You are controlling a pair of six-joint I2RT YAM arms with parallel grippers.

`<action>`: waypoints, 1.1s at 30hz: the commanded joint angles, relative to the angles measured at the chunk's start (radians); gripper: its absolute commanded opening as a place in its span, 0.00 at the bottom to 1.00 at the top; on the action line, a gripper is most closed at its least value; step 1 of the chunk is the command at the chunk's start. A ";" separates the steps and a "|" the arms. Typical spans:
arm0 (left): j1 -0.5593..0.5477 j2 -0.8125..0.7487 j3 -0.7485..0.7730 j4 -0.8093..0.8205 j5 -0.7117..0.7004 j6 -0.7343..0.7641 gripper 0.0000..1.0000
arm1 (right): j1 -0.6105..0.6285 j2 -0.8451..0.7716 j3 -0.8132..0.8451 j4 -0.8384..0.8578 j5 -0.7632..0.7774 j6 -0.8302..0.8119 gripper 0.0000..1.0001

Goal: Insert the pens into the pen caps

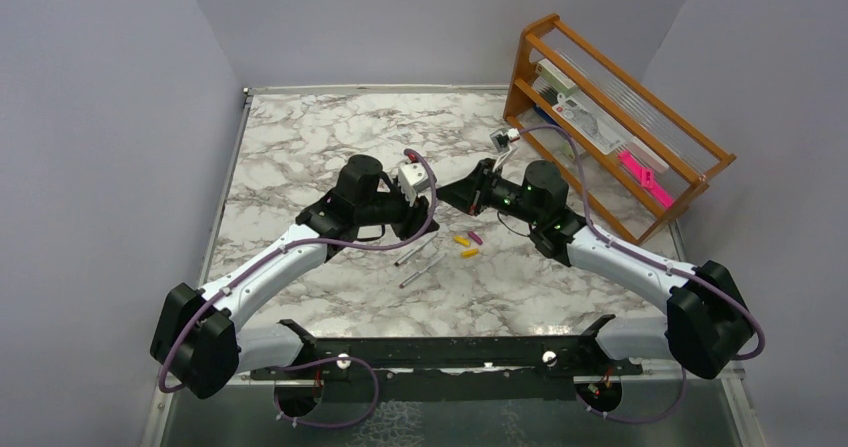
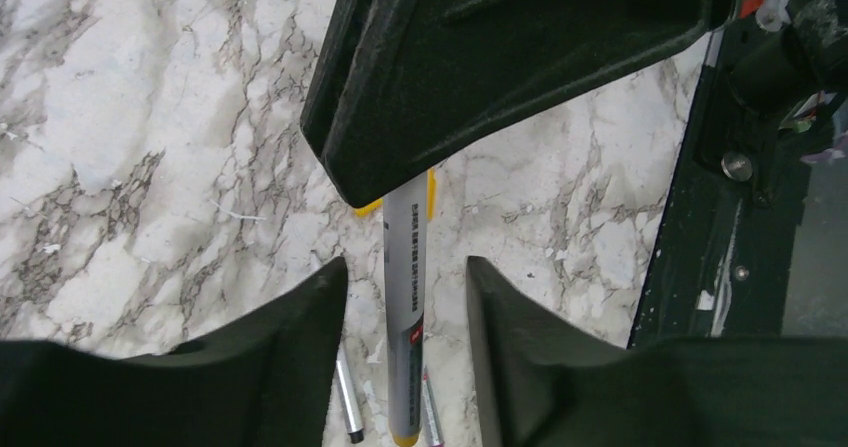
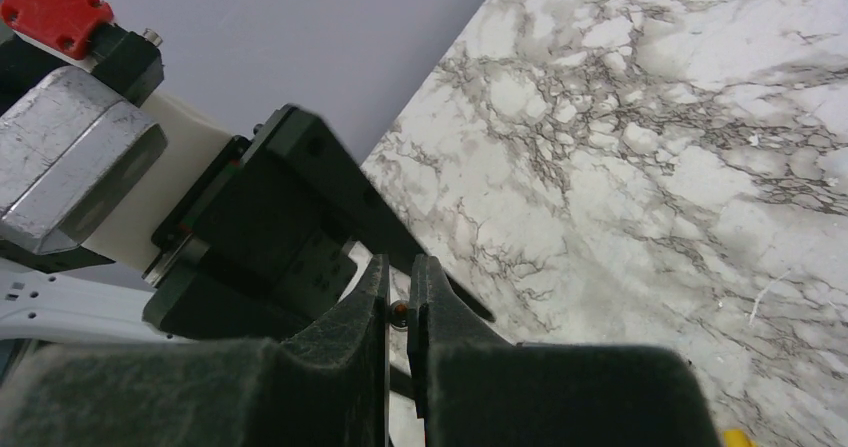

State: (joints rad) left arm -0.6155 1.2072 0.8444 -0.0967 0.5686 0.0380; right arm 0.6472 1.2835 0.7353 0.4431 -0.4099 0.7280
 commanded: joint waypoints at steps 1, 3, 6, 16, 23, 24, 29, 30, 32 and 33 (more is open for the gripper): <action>0.000 0.007 0.007 0.024 0.051 -0.011 0.58 | 0.006 -0.003 0.005 0.077 -0.043 0.029 0.01; 0.000 0.008 0.007 0.028 0.050 -0.018 0.64 | 0.006 0.000 0.005 0.081 -0.046 0.031 0.01; 0.000 0.008 0.005 0.035 0.048 -0.021 0.61 | 0.008 -0.002 0.007 0.080 -0.050 0.030 0.01; 0.005 -0.014 -0.025 0.146 0.072 -0.113 0.33 | 0.024 -0.018 0.007 0.029 -0.019 -0.018 0.01; 0.008 0.008 -0.008 0.140 0.087 -0.116 0.13 | 0.030 -0.038 0.000 0.018 0.001 -0.024 0.01; 0.009 0.006 -0.007 0.135 0.085 -0.112 0.07 | 0.031 -0.040 0.001 0.017 0.001 -0.025 0.01; 0.012 0.005 -0.004 0.115 0.089 -0.094 0.00 | 0.030 -0.057 0.000 0.006 0.033 -0.033 0.01; 0.011 0.006 -0.003 0.108 0.089 -0.092 0.00 | 0.032 -0.064 -0.004 0.003 0.049 -0.035 0.01; 0.011 0.010 0.002 0.093 0.092 -0.084 0.00 | 0.032 -0.076 -0.008 -0.003 0.073 -0.045 0.01; 0.011 0.011 0.004 0.087 0.095 -0.082 0.00 | 0.031 -0.081 -0.007 -0.012 0.083 -0.051 0.02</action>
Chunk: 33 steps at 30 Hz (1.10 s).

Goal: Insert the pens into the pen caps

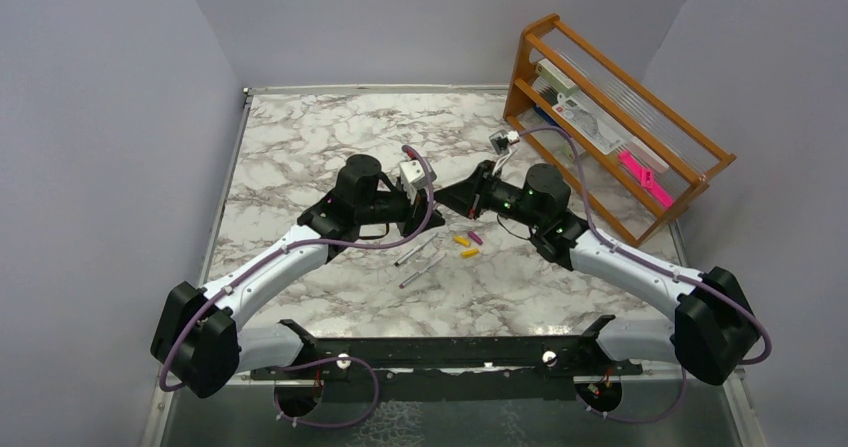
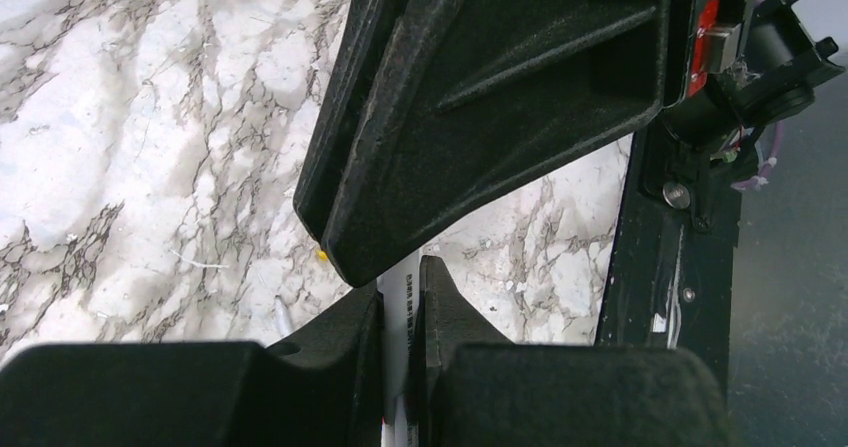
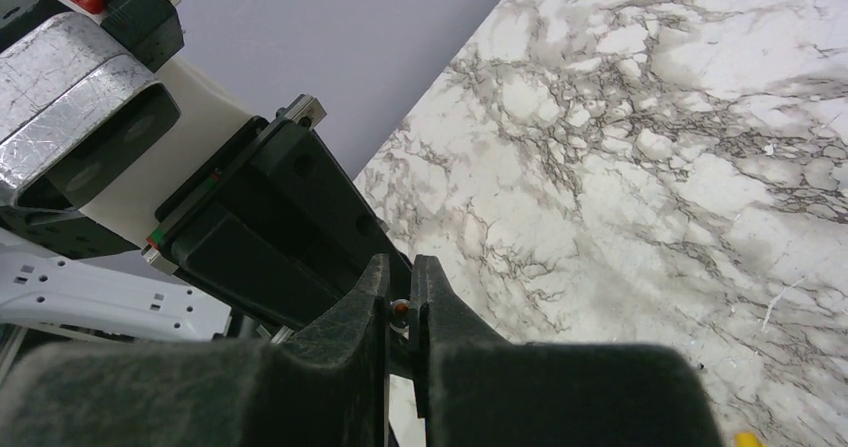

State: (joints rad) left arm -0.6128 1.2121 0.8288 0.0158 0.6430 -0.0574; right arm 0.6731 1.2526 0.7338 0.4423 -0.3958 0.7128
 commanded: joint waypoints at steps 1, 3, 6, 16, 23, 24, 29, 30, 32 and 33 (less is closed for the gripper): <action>0.008 0.006 0.020 -0.031 0.021 0.017 0.00 | 0.006 -0.053 -0.003 -0.019 0.077 -0.043 0.11; 0.008 0.006 0.025 -0.042 0.011 0.029 0.00 | 0.005 -0.067 -0.001 -0.046 0.110 -0.058 0.33; 0.010 0.007 0.033 -0.068 -0.050 0.038 0.00 | 0.006 -0.107 0.002 -0.119 0.202 -0.095 0.53; 0.022 -0.044 0.004 -0.041 -0.053 0.032 0.00 | 0.005 -0.199 -0.066 -0.453 0.559 -0.192 0.53; 0.026 -0.040 0.008 -0.043 -0.039 0.031 0.00 | 0.004 -0.227 -0.132 -0.498 0.534 -0.233 0.45; 0.029 -0.037 0.009 -0.044 -0.038 0.031 0.00 | 0.005 -0.216 -0.140 -0.489 0.527 -0.243 0.45; 0.041 -0.012 0.020 -0.045 0.033 0.030 0.00 | 0.004 -0.070 -0.101 -0.515 0.512 -0.260 0.45; 0.043 -0.009 0.020 -0.044 0.046 0.030 0.00 | 0.005 -0.036 -0.080 -0.533 0.512 -0.261 0.43; 0.045 -0.009 0.019 -0.050 0.062 0.034 0.00 | 0.005 0.022 -0.040 -0.556 0.507 -0.274 0.41; 0.045 -0.012 0.015 -0.048 0.069 0.039 0.00 | 0.005 0.043 -0.031 -0.559 0.505 -0.283 0.40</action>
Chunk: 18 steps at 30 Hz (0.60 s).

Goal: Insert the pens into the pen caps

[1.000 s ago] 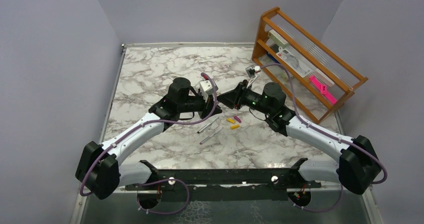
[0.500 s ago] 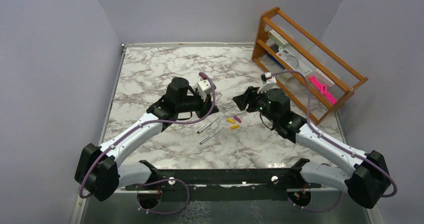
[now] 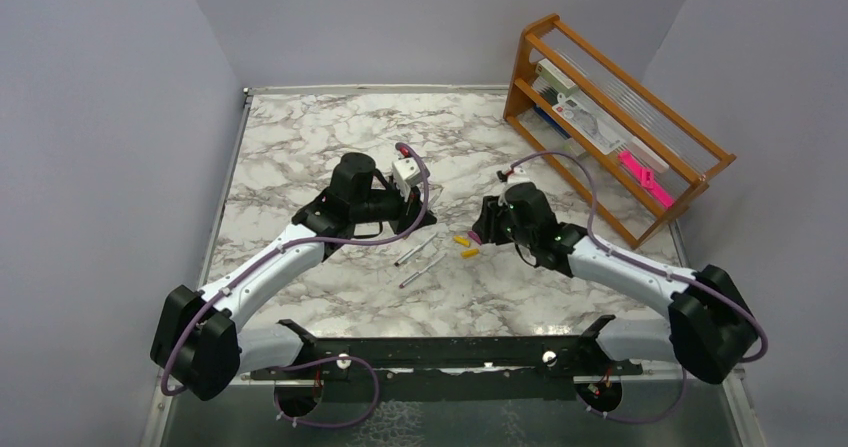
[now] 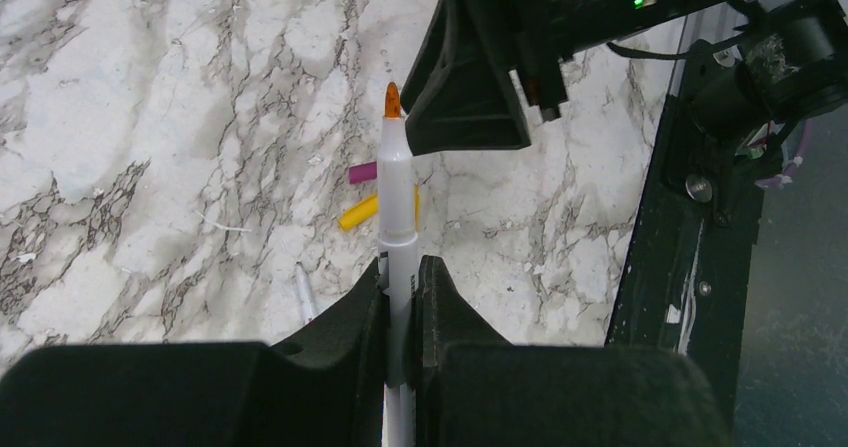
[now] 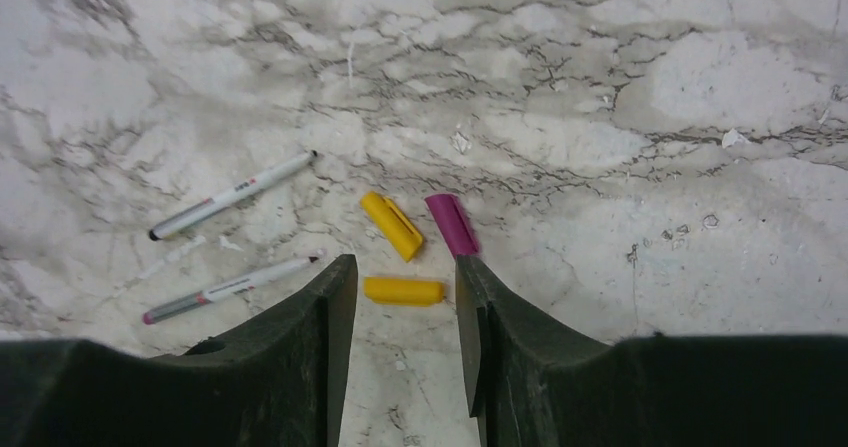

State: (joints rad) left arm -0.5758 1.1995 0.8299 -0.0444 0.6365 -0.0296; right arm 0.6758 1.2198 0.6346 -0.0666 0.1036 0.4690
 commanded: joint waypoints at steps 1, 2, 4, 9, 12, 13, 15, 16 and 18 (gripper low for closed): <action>0.008 -0.003 0.010 0.013 0.077 0.013 0.00 | 0.002 0.091 0.072 -0.045 0.004 -0.044 0.39; 0.009 -0.008 0.008 0.013 0.074 0.017 0.00 | 0.002 0.101 0.076 -0.037 0.004 -0.051 0.39; 0.010 -0.016 0.003 0.013 0.069 0.024 0.00 | 0.001 0.124 0.086 -0.025 0.007 -0.065 0.38; 0.009 -0.017 0.001 0.006 0.086 0.039 0.00 | 0.002 0.213 0.150 -0.052 0.027 -0.086 0.38; 0.009 -0.019 0.003 0.001 0.095 0.048 0.00 | 0.002 0.262 0.178 -0.080 0.036 -0.092 0.38; 0.010 -0.020 0.002 -0.001 0.095 0.050 0.00 | 0.001 0.276 0.184 -0.085 0.031 -0.095 0.38; 0.009 -0.021 0.002 -0.002 0.091 0.052 0.00 | 0.002 0.300 0.185 -0.088 0.010 -0.105 0.38; 0.010 -0.021 0.002 -0.002 0.087 0.050 0.00 | 0.002 0.313 0.186 -0.084 -0.004 -0.113 0.38; 0.010 -0.017 0.004 -0.004 0.075 0.043 0.00 | 0.002 0.329 0.182 -0.082 -0.016 -0.117 0.38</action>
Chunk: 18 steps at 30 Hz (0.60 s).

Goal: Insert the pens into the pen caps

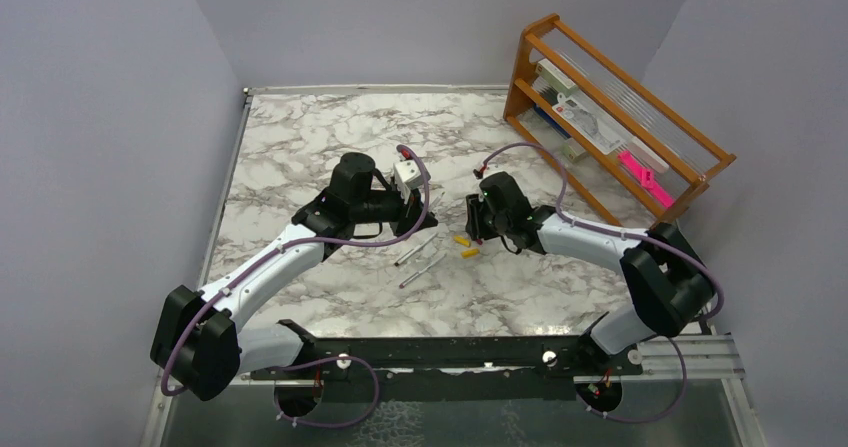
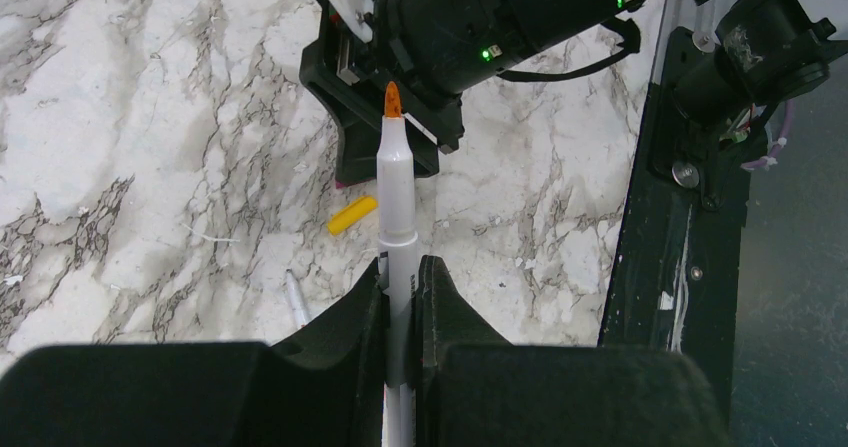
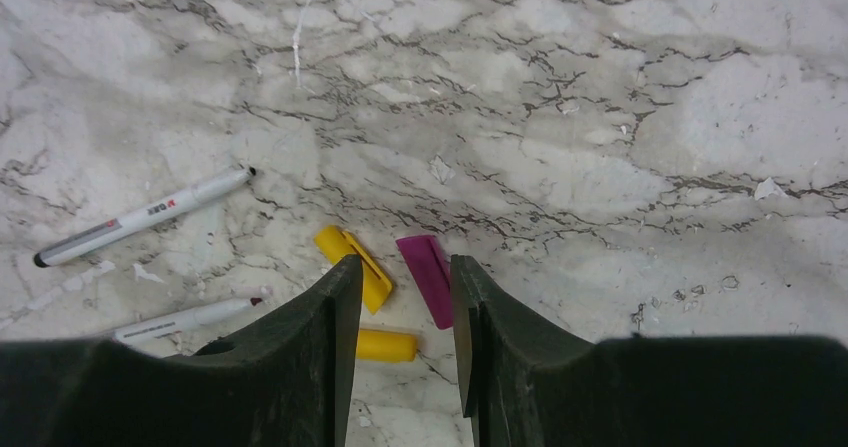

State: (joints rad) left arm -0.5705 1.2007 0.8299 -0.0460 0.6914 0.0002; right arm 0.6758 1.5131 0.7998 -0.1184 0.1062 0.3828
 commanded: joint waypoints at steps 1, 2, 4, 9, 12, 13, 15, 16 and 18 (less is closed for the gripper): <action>0.004 -0.016 0.007 -0.005 0.020 0.016 0.00 | 0.002 0.042 0.014 -0.032 -0.015 -0.028 0.38; 0.004 -0.015 0.008 -0.007 0.020 0.016 0.00 | 0.002 0.046 0.010 -0.032 -0.008 -0.027 0.38; 0.004 -0.016 0.006 -0.007 0.019 0.018 0.00 | 0.002 0.055 0.005 -0.036 0.008 -0.022 0.38; 0.004 -0.025 -0.001 -0.008 0.004 0.021 0.00 | 0.002 0.081 0.005 -0.039 0.008 -0.018 0.38; 0.004 -0.025 0.000 -0.009 0.005 0.021 0.00 | 0.001 0.107 0.010 -0.048 0.014 -0.014 0.38; 0.004 -0.024 -0.001 -0.009 0.005 0.021 0.00 | 0.001 0.117 0.013 -0.053 0.014 -0.014 0.38; 0.004 -0.025 -0.001 -0.011 0.004 0.022 0.00 | 0.002 0.133 0.020 -0.066 0.021 -0.011 0.35; 0.004 -0.024 -0.002 -0.012 0.005 0.025 0.00 | 0.001 0.137 0.023 -0.072 0.027 -0.008 0.31; 0.004 -0.027 -0.002 -0.014 0.006 0.029 0.00 | 0.002 0.141 0.028 -0.081 0.041 0.001 0.20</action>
State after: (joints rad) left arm -0.5705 1.2003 0.8299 -0.0486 0.6903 0.0101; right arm 0.6758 1.6192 0.8135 -0.1574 0.1116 0.3687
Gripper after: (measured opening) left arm 0.105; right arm 0.281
